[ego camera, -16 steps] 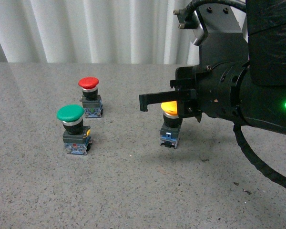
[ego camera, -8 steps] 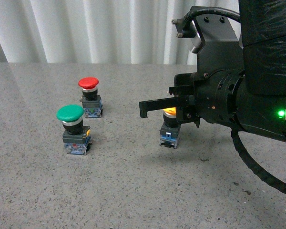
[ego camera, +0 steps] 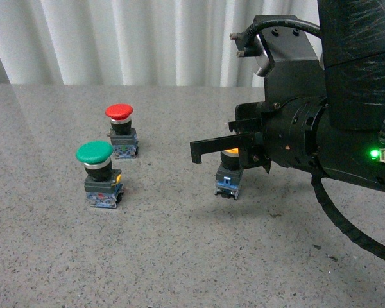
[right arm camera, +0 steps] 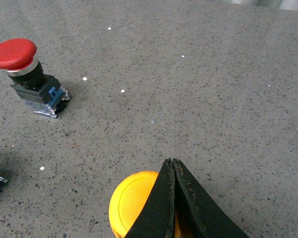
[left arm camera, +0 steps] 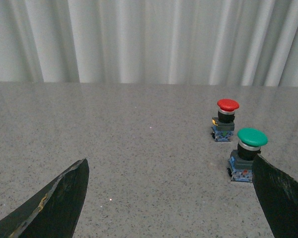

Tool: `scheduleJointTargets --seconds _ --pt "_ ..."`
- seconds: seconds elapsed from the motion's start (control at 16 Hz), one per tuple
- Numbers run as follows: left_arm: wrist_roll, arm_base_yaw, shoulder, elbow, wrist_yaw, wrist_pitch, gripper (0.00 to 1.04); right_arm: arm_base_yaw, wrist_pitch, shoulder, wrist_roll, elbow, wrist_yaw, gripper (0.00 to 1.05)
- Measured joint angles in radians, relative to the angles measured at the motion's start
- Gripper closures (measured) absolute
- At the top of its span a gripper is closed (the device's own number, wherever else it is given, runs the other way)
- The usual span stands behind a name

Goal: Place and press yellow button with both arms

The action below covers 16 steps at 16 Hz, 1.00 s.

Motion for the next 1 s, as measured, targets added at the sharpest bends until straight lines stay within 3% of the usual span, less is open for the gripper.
scheduleJointTargets --seconds 0.19,0.5,0.88,1.0 --pt "0.0 0.0 0.0 0.0 0.0 0.0 0.07 0.003 0.161 -0.04 0.034 -0.073 -0.118 1.03" --pt "0.0 0.0 0.0 0.0 0.0 0.0 0.07 0.034 0.43 -0.139 0.131 -0.105 -0.179 1.03" --pt "0.0 0.0 0.0 0.0 0.0 0.0 0.07 0.027 0.391 -0.293 0.176 -0.193 -0.154 1.03" --pt "0.0 0.0 0.0 0.0 0.0 0.0 0.07 -0.013 0.351 -0.408 0.175 -0.248 -0.144 1.03"
